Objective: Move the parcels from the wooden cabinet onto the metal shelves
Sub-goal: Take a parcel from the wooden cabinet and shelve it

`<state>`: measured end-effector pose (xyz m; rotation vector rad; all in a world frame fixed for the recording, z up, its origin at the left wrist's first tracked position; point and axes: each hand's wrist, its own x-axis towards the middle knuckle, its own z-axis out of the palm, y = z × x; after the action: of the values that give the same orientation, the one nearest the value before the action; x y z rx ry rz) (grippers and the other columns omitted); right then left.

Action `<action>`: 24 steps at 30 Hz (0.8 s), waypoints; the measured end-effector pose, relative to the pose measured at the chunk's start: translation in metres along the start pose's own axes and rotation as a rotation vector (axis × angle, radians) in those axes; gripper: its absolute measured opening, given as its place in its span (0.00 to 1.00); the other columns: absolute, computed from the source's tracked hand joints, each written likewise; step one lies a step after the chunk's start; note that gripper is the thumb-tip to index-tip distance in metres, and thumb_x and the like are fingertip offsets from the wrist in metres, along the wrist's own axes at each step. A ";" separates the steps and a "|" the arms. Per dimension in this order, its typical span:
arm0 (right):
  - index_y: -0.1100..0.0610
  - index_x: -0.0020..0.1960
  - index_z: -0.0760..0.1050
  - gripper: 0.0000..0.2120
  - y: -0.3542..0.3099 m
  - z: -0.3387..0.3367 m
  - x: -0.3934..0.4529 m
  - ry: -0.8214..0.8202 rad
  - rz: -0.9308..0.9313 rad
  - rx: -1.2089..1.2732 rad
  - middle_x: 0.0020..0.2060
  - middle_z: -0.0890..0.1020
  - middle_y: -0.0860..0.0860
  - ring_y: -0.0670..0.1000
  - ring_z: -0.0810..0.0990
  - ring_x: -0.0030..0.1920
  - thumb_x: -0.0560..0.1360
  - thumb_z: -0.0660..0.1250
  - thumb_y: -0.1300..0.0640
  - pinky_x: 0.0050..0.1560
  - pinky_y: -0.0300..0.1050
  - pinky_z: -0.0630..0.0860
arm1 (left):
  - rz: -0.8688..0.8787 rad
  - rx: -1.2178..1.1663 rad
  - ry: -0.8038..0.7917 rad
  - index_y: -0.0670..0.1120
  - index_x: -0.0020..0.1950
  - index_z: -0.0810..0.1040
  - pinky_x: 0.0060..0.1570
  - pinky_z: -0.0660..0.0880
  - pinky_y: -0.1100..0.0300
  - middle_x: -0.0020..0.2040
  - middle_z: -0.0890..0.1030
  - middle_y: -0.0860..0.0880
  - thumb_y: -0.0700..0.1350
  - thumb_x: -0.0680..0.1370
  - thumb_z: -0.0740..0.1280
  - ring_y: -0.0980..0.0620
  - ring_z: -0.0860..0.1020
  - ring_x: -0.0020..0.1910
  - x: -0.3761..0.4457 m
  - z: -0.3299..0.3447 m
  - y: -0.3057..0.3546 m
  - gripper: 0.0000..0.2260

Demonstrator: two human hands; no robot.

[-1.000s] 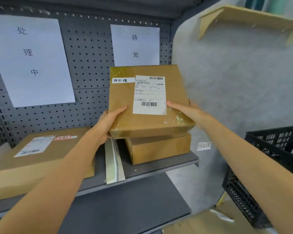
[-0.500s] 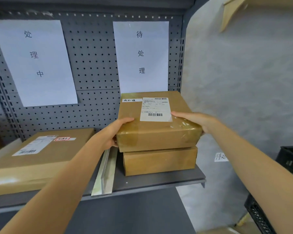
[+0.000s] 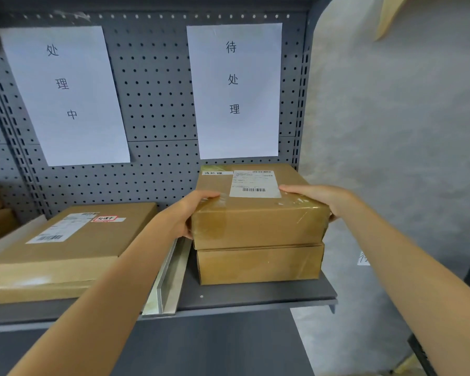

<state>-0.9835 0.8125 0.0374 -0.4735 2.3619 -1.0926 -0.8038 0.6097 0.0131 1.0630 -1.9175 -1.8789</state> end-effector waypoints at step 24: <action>0.54 0.74 0.61 0.35 -0.015 0.012 -0.025 0.537 -0.569 -0.285 0.69 0.70 0.54 0.57 0.68 0.68 0.72 0.70 0.44 0.62 0.51 0.69 | 0.675 0.867 0.618 0.48 0.71 0.68 0.58 0.72 0.46 0.66 0.75 0.45 0.61 0.75 0.66 0.43 0.73 0.64 -0.031 -0.003 0.014 0.29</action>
<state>-0.9544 0.8085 0.0500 -1.1279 2.9742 -1.2395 -0.7846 0.6263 0.0366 0.8425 -2.2614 -0.2814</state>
